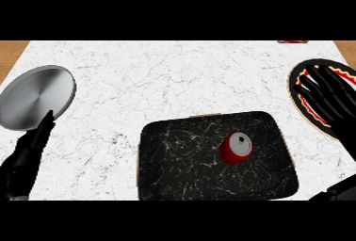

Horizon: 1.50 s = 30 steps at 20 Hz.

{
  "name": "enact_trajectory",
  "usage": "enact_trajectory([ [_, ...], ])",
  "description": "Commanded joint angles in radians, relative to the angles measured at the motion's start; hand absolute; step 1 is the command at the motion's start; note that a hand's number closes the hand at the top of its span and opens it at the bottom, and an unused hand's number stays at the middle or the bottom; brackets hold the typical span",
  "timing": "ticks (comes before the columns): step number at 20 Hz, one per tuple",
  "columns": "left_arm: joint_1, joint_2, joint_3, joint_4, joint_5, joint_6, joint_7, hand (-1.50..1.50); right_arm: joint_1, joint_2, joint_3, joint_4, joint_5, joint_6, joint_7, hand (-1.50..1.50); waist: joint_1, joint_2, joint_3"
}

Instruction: Pick the can from the tray and place it in the plate

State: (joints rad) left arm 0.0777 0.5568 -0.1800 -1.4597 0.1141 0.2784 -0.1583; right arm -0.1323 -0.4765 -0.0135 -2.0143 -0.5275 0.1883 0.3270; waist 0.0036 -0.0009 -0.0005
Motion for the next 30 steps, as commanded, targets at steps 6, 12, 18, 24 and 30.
enact_trajectory([
  [6, -0.048, -0.019, 0.001, -0.013, -0.036, -0.007, 0.058, 0.00, -0.196, -0.164, 0.078, 0.102, 0.057, 0.132, 0.220, -1.50, 0.010, 0.003, 0.000],
  [12, -0.013, -0.042, 0.019, 0.032, -0.055, -0.029, -0.034, 0.00, -0.279, -0.134, 0.193, 0.217, 0.135, 0.247, 0.246, -1.50, 0.011, 0.003, 0.000],
  [18, -0.004, -0.039, 0.043, -0.021, -0.066, -0.040, 0.035, 0.00, -0.303, -0.157, 0.217, 0.293, 0.165, 0.406, 0.254, -1.50, 0.003, 0.001, 0.001],
  [24, 0.030, -0.077, 0.042, -0.024, -0.088, -0.051, 0.012, 0.00, -0.390, -0.074, 0.283, 0.482, 0.341, 0.510, 0.147, -1.50, 0.011, 0.003, 0.001],
  [30, -0.006, -0.106, 0.079, -0.005, -0.143, -0.069, 0.017, 0.00, -0.405, 0.040, 0.279, 0.523, 0.439, 0.535, 0.148, -1.50, 0.004, 0.001, 0.001],
])
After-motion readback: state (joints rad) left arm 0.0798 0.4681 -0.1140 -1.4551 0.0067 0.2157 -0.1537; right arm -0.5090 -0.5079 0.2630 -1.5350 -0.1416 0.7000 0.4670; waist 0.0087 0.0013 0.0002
